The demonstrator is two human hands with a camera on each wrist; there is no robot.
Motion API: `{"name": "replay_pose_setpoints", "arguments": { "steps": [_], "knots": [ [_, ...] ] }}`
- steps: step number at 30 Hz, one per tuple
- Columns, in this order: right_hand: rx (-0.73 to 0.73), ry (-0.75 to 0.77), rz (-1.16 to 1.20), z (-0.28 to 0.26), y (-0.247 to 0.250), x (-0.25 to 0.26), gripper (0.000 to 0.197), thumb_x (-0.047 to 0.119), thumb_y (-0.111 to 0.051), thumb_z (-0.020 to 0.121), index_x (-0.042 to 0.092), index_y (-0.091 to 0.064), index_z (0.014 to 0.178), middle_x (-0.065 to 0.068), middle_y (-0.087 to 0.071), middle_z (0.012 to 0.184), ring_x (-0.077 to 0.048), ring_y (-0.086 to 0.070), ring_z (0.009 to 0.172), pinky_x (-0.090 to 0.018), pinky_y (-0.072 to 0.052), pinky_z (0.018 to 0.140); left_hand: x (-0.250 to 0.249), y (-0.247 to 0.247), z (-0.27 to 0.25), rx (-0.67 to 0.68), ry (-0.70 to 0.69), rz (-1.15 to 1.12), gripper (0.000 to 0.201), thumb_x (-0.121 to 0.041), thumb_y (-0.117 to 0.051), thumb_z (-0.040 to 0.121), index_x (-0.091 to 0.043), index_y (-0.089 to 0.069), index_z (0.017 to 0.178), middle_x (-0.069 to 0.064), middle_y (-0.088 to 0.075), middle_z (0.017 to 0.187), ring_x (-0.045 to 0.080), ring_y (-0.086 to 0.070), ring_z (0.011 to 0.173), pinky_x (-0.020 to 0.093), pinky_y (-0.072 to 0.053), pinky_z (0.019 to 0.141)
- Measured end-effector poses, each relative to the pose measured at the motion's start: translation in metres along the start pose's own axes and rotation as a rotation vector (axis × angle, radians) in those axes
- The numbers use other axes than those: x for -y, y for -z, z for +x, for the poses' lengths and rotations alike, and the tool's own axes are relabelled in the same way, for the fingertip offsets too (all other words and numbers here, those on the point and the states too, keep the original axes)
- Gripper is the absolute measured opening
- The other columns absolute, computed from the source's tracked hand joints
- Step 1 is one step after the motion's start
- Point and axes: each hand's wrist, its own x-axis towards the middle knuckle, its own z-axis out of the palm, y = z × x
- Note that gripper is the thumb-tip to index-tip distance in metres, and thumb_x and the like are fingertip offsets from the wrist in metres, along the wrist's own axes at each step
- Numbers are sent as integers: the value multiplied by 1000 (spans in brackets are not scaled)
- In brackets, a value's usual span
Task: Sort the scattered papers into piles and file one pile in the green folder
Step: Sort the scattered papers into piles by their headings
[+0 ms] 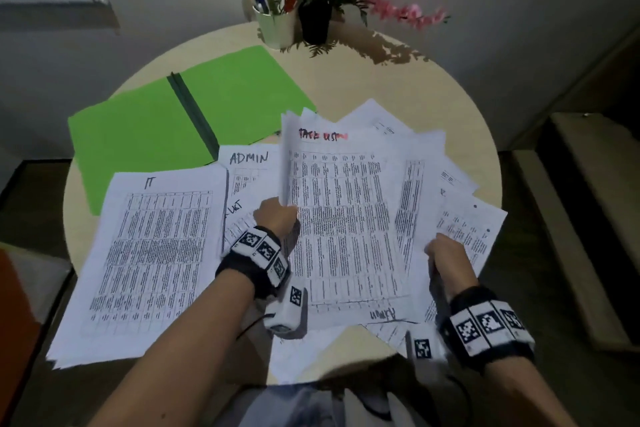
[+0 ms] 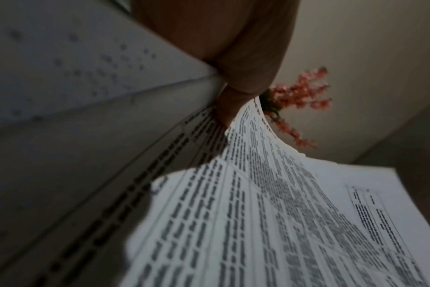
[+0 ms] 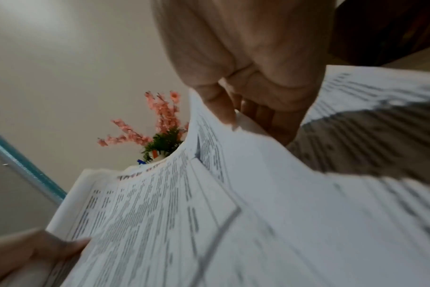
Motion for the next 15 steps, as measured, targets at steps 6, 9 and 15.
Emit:
{"name": "replay_pose_setpoints", "arguments": {
  "steps": [6,9,15],
  "knots": [
    [94,-87,54,-8,-12,-18,85,34,-61,87,12,-8,150,-6,-17,158,-25,-22,144,-41,-23,117,-24,-38,-27,134,-285,331,21,-20,-55,89,-2,-56,99,7,-50,82,28,-56,85,36,-52,78],
    [12,-3,-186,-8,-10,-18,61,13,-55,89,6,-29,144,-15,-39,147,-30,-43,130,-33,-39,102,-29,-54,-45,280,-525,297,30,-8,-52,90,5,-53,117,12,-59,87,18,-54,65,24,-48,58],
    [-477,-170,-342,-13,23,-30,66,29,-72,76,7,-41,130,-19,-35,143,-40,-31,132,-52,-30,107,-20,-47,-29,93,-467,116,81,10,-47,85,-16,-6,149,4,-47,60,17,-40,48,21,-32,46]
  ]
}}
